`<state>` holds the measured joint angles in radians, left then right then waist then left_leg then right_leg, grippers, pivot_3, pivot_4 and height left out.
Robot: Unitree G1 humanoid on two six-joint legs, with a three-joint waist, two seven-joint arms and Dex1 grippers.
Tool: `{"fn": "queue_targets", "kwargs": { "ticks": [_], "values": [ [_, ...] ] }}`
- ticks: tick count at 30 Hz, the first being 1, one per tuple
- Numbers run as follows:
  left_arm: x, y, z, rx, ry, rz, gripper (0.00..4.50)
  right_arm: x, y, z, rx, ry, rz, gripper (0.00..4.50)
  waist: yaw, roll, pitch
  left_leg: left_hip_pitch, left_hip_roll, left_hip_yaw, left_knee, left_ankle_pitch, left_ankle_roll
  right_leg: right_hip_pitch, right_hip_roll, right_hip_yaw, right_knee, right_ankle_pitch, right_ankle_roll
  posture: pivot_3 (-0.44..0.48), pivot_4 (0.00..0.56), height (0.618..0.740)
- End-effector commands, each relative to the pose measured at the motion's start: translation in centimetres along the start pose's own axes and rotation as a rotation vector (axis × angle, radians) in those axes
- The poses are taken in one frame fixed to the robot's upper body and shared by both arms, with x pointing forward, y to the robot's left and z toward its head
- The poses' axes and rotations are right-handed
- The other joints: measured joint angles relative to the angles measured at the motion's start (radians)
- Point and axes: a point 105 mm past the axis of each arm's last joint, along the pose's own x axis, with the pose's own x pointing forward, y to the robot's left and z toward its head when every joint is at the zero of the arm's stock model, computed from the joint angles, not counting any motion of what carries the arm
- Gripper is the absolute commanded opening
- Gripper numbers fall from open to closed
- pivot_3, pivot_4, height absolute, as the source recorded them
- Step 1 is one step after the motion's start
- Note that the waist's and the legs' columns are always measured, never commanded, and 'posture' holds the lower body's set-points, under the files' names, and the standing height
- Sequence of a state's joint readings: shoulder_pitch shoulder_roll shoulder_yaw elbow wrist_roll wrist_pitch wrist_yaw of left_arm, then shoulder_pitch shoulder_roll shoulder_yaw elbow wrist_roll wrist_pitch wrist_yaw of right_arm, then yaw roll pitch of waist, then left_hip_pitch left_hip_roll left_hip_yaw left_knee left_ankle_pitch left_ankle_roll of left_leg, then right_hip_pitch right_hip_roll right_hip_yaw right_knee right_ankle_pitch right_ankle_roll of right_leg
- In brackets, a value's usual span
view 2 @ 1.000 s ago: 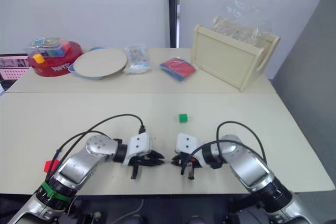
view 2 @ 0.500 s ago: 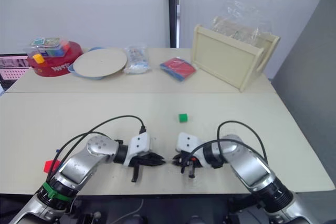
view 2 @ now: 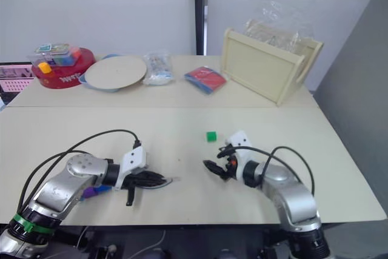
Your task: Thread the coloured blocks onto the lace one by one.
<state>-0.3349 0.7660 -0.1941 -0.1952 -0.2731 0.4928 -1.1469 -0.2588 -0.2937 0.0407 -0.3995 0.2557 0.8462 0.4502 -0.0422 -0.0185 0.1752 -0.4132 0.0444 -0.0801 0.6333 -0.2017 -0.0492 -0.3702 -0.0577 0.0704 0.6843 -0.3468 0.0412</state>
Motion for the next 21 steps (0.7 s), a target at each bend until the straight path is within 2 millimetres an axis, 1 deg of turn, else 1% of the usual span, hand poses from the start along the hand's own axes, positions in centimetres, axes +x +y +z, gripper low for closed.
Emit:
{"fn": "queue_targets", "kwargs": {
  "ticks": [1, 4, 7, 9, 13, 17, 21],
  "values": [
    [-0.8, 0.0, 0.7, 0.024, -0.013, 0.022, 0.0, 1.1, 0.9, 1.2, -0.04, -0.085, -0.142, 4.0, -0.004, 0.0, 0.0, 0.0, 0.0, 0.0, 0.0, 0.0, 0.0, 0.0, 0.0, 0.0, 0.0, 0.0, 0.0, 0.0, 0.15, 0.74],
    [-0.8, -0.1, 0.6, 0.022, -0.009, 0.021, 0.0, 2.7, 1.1, 1.7, -0.012, -0.13, -0.253, 4.0, -0.008, 0.0, 0.0, 0.0, 0.0, 0.0, -0.001, 0.0, 0.0, -0.002, 0.0, 0.001, 0.001, 0.0, 0.0, 0.0, 0.15, 0.74],
    [-0.9, -0.2, 0.7, 0.024, -0.009, 0.019, 0.0, 4.4, 0.6, 2.0, 0.003, -0.156, -0.327, 4.0, -0.005, 0.0, 0.0, 0.0, 0.0, 0.0, -0.001, 0.001, -0.001, -0.002, 0.0, 0.001, 0.002, 0.0, 0.0, 0.0, 0.15, 0.74],
    [-0.9, -0.2, 0.7, 0.025, -0.008, 0.022, 0.0, 5.6, 0.0, 2.1, 0.019, -0.164, -0.376, 4.0, -0.001, 0.0, 0.0, 0.0, 0.0, 0.0, -0.001, 0.001, -0.002, -0.002, 0.0, 0.001, 0.002, 0.0, 0.0, 0.0, 0.15, 0.74],
    [-1.0, -0.3, 0.6, 0.024, -0.007, 0.026, 0.0, 7.0, -1.5, 1.9, 0.037, -0.155, -0.46, 4.0, -0.003, 0.0, 0.0, 0.0, 0.0, 0.0, -0.002, 0.001, -0.002, -0.002, 0.0, 0.001, 0.002, 0.0, 0.0, 0.0, 0.15, 0.74],
    [-1.0, -0.3, 0.5, 0.022, -0.006, 0.032, 0.0, 8.4, -1.5, 2.1, 0.089, -0.175, -0.455, 4.0, -0.006, 0.0, 0.0, 0.001, 0.0, 0.0, -0.004, 0.002, -0.004, -0.003, 0.0, 0.001, 0.002, 0.0, 0.0, 0.0, 0.15, 0.74],
    [-1.0, -0.3, 0.4, 0.019, -0.006, 0.038, 0.0, 8.7, -1.1, 2.3, 0.087, -0.2, -0.415, 4.0, -0.008, 0.0, 0.0, 0.002, 0.0, 0.0, -0.006, 0.003, -0.005, -0.003, 0.0, 0.001, 0.003, 0.0, 0.0, 0.0, 0.15, 0.74]
  ]
}}
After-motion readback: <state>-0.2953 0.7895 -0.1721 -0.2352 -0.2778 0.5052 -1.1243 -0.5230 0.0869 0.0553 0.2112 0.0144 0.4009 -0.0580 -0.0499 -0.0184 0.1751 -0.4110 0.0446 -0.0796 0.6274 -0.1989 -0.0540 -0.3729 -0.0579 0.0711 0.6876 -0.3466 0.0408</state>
